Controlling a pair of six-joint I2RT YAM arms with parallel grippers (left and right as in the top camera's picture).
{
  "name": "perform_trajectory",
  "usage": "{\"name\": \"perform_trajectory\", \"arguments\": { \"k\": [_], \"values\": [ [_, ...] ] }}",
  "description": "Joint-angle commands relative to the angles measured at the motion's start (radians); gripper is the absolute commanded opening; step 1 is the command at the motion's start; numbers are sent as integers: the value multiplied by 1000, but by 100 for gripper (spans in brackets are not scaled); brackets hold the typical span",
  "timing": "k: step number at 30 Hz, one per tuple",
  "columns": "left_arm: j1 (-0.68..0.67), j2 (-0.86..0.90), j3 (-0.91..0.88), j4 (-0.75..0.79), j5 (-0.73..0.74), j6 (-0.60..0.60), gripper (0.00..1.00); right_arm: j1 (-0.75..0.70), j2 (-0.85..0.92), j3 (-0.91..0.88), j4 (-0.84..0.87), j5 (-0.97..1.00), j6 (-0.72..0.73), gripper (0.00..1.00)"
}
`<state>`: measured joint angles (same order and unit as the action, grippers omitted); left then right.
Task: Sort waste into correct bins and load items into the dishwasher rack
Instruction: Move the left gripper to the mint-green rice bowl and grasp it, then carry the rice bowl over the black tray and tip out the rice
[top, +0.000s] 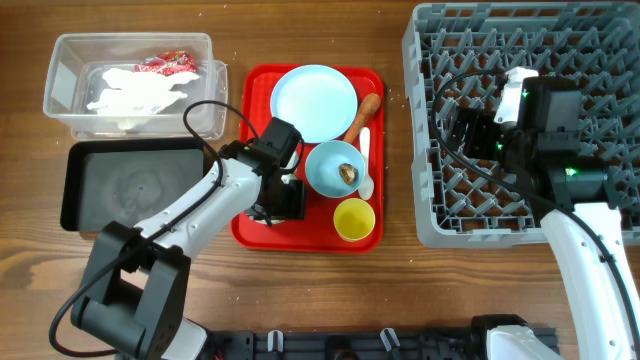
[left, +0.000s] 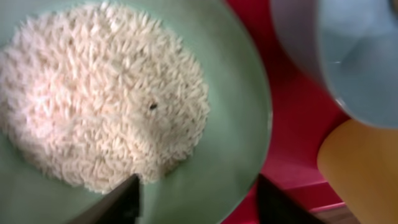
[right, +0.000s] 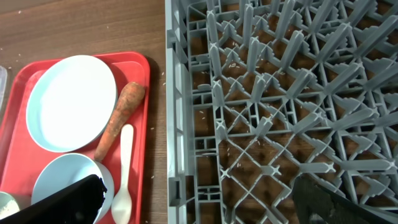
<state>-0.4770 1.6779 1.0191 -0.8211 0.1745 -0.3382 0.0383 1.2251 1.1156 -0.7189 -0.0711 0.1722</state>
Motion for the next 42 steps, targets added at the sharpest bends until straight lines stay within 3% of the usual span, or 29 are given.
{"name": "perform_trajectory", "arguments": {
  "k": [1, 4, 6, 12, 17, 21, 29, 34, 42],
  "values": [
    [-4, 7, -7, 25, -2, 13, 31, -3, 4, 21, 0, -15, 13, 100],
    [-4, 8, -8, 22, -23, 13, 17, -3, 4, 21, 0, -15, 11, 100],
    [-6, 16, -8, 22, -39, 10, 13, -3, 4, 21, 0, -15, 11, 100],
    [-31, 113, -8, 25, -117, -17, 13, -3, 22, 21, -1, -15, 11, 100],
    [-31, 119, -7, 34, -147, -17, 4, -3, 30, 21, -1, -15, 12, 100],
    [-31, 110, 33, 10, -147, -29, 4, -3, 30, 21, -9, -15, 11, 100],
    [20, 87, 311, -266, -141, -63, 4, -3, 30, 21, -8, -15, 11, 100],
    [158, 75, 427, -392, -68, -51, 4, -3, 30, 21, -8, -15, 11, 100],
    [618, 48, 426, -385, 317, 247, 4, -3, 30, 21, -11, -15, 11, 100]
  ]
}}
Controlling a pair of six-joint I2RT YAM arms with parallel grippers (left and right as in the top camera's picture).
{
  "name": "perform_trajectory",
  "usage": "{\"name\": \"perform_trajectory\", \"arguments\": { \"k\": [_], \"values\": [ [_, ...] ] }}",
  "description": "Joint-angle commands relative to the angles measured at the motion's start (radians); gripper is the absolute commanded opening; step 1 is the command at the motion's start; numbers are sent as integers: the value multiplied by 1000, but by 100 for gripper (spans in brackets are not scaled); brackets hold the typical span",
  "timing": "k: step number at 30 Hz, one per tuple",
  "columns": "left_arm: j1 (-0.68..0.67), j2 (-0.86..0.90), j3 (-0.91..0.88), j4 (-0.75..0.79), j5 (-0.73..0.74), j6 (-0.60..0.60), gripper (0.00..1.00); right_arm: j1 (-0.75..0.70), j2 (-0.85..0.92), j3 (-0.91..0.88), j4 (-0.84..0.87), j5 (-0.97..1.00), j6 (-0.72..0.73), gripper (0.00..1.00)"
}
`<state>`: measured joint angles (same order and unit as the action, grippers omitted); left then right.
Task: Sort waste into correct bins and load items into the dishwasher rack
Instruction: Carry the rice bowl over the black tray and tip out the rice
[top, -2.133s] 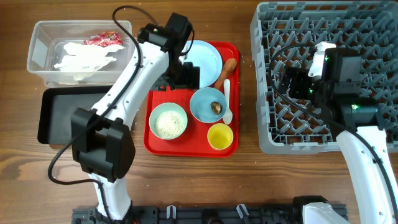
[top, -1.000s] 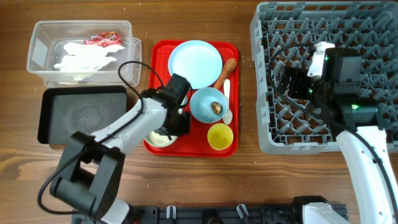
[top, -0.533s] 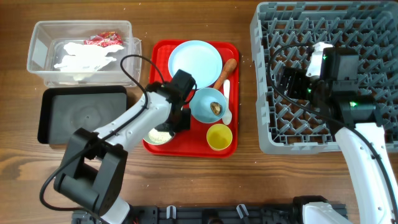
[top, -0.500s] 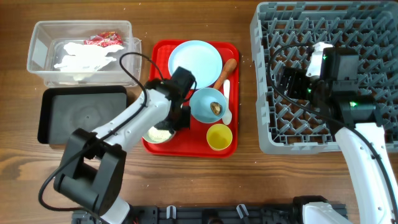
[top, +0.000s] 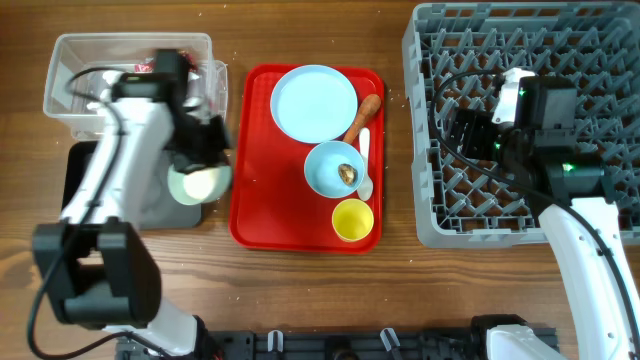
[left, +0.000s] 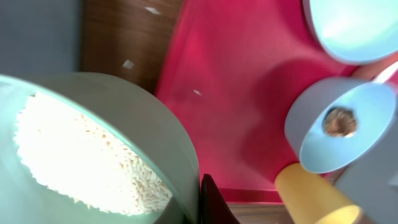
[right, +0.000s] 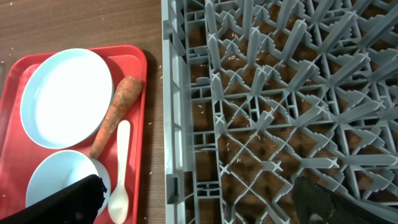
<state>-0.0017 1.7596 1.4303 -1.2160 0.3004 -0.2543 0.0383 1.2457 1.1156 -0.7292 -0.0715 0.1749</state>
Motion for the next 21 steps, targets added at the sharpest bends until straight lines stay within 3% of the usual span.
{"name": "perform_trajectory", "arguments": {
  "k": [1, 7, 12, 21],
  "values": [
    [197, -34, 15, 23, 242, 201, 4, -3, 9, 21, -2, -15, 9, 100],
    [513, 8, 13, 80, 546, 397, 4, -3, 9, 21, -19, -14, 8, 100],
    [673, 98, 13, 118, 822, 484, 4, -3, 9, 21, -21, -14, 8, 100],
    [701, 166, 13, 31, 879, 483, 4, -3, 9, 21, -36, -14, 8, 100]
  ]
}}
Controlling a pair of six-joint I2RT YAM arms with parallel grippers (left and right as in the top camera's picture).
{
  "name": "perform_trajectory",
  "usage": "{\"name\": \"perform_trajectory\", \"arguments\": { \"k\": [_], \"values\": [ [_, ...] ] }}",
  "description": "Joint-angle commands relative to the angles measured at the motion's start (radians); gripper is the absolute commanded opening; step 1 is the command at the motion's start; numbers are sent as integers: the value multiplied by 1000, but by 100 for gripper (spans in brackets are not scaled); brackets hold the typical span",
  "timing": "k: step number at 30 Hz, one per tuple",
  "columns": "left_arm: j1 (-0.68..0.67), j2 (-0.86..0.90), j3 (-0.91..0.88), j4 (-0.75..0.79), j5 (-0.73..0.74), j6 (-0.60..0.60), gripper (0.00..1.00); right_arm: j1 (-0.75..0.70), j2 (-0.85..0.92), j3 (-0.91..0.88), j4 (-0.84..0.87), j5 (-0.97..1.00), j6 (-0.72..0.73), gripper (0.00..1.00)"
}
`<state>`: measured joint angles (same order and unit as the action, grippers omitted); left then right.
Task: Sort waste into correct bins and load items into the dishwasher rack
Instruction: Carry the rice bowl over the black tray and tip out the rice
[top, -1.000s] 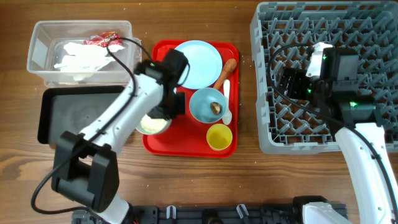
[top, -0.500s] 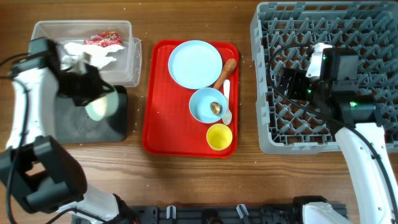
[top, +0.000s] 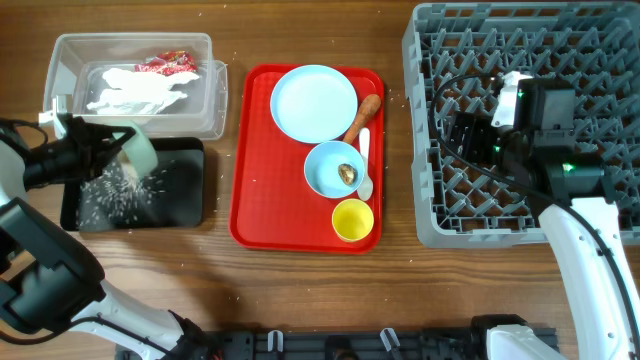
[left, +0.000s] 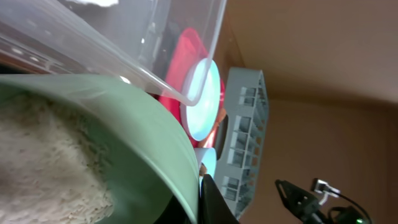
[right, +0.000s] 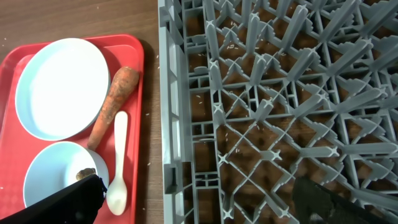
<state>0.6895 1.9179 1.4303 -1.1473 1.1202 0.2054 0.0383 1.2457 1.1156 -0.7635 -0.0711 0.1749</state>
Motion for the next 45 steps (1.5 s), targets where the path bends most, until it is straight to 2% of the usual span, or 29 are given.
{"name": "perform_trajectory", "arguments": {
  "k": [1, 4, 14, 30, 32, 34, 36, 37, 38, 41, 43, 44, 45],
  "values": [
    [16, 8, 13, -63, 59, 23, 4, -3, 9, 21, -2, -15, 8, 100],
    [55, 8, 13, -131, 72, 24, 4, -3, 9, 21, -2, -15, 8, 100],
    [94, 8, 13, -180, 322, 33, 4, -3, 9, 21, -11, -15, 9, 100],
    [94, 8, 13, -251, 325, 25, 4, -3, 9, 21, -13, -15, 9, 100],
    [94, 8, 13, -220, 257, 52, 4, -3, 9, 21, -12, -15, 9, 100],
    [95, 5, 14, -308, 262, 43, 4, -3, 9, 21, -14, -15, 9, 100],
    [102, 5, 13, -253, 211, 100, 4, -3, 9, 21, -15, -15, 11, 100],
    [108, 11, 13, -222, 160, 43, 4, -3, 9, 21, -15, -16, 11, 100],
    [116, 12, 14, -272, 179, 20, 4, -3, 9, 21, -16, -16, 11, 100],
    [127, 10, 14, -267, 195, 70, 4, -3, 9, 21, -18, -16, 11, 100],
    [138, 8, 14, -349, 237, 66, 4, -3, 9, 21, -22, -16, 11, 100],
    [138, 6, 14, -364, 255, 127, 4, -3, 9, 21, -26, -15, 11, 100],
    [140, 7, 14, -309, 223, 127, 4, -3, 9, 21, -27, -15, 11, 100]
  ]
}}
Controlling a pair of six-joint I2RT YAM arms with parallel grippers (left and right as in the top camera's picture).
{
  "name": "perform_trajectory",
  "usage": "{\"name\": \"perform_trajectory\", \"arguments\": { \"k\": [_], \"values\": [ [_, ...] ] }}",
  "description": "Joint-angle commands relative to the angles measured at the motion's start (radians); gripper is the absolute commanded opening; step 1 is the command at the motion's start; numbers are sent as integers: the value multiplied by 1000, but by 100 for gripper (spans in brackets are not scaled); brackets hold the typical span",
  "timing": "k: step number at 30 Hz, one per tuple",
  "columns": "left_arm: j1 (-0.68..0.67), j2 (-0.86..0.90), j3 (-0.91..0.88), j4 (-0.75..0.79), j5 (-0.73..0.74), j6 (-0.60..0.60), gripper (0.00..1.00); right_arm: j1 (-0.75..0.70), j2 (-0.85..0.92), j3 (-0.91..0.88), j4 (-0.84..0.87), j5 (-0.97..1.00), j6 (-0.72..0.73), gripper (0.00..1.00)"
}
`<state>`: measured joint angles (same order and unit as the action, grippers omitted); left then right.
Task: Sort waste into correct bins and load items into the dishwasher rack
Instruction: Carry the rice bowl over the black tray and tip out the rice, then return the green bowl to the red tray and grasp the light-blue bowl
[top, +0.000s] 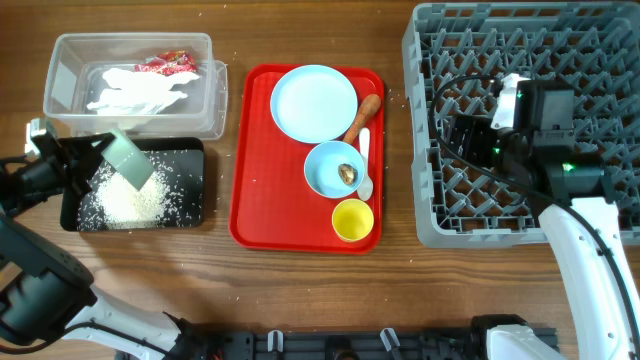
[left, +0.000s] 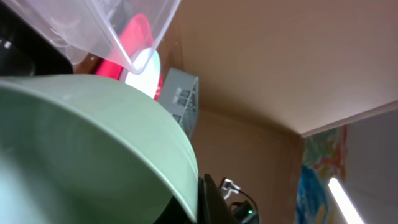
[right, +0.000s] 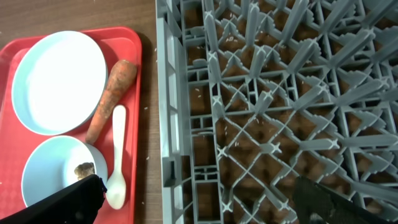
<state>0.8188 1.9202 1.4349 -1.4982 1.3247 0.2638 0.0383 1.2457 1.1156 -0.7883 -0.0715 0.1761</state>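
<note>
My left gripper (top: 75, 165) is shut on the rim of the pale green bowl (top: 128, 160), tipped steeply over the black bin (top: 203, 190). In the left wrist view the green bowl (left: 93, 143) shows an empty inside. A heap of white rice (top: 125, 203) lies in the bin. On the red tray (top: 270, 200) are a blue plate (top: 313, 103), a carrot (top: 362, 116), a white spoon (top: 365, 165), a blue bowl (top: 335, 168) holding a food scrap, and a yellow cup (top: 353, 219). My right gripper (top: 468, 135) hangs open over the grey dishwasher rack (top: 600, 60).
A clear plastic bin (top: 60, 70) with white paper and a red wrapper stands behind the black bin. Rice grains are scattered in the rack (right: 280, 93) and on the wooden table. The rack's left wall stands close to the tray.
The rice that was pouring from the tipped bowl now lies heaped in the black bin, and the bowl looks empty. My left gripper is slightly farther left. The right arm has barely moved.
My left gripper was at the rice-filled green bowl on the red tray. It then held the bowl between tray and black bin, then tipped it over the bin with rice falling. Now the rice is in the bin. The right gripper stayed open over the rack.
</note>
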Motion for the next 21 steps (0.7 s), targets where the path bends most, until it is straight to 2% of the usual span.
{"name": "perform_trajectory", "arguments": {
  "k": [1, 2, 4, 8, 14, 18, 20, 21],
  "values": [
    [11, 8, 9, 66, -18, 5, 4, -3, 9, 21, -1, -15, 10, 100],
    [10, 7, 9, 42, -10, -14, 4, -3, 9, 21, 0, -15, 10, 100],
    [3, -2, 9, -61, 70, 97, 4, -3, 9, 21, 0, -15, 10, 100],
    [-7, -5, 9, -117, 63, 153, 4, -3, 9, 21, 3, -15, 10, 100],
    [-42, -24, 10, -90, 58, 179, 4, -3, 9, 21, 10, -15, 9, 100],
    [-190, -112, 18, -56, 12, 249, 4, -3, 9, 21, 13, -15, 8, 100],
    [-297, -150, 18, 16, 5, 247, 4, -3, 9, 21, 17, -15, 8, 100],
    [-391, -164, 18, 86, -18, 201, 4, -3, 9, 21, 18, -15, 10, 100]
  ]
}}
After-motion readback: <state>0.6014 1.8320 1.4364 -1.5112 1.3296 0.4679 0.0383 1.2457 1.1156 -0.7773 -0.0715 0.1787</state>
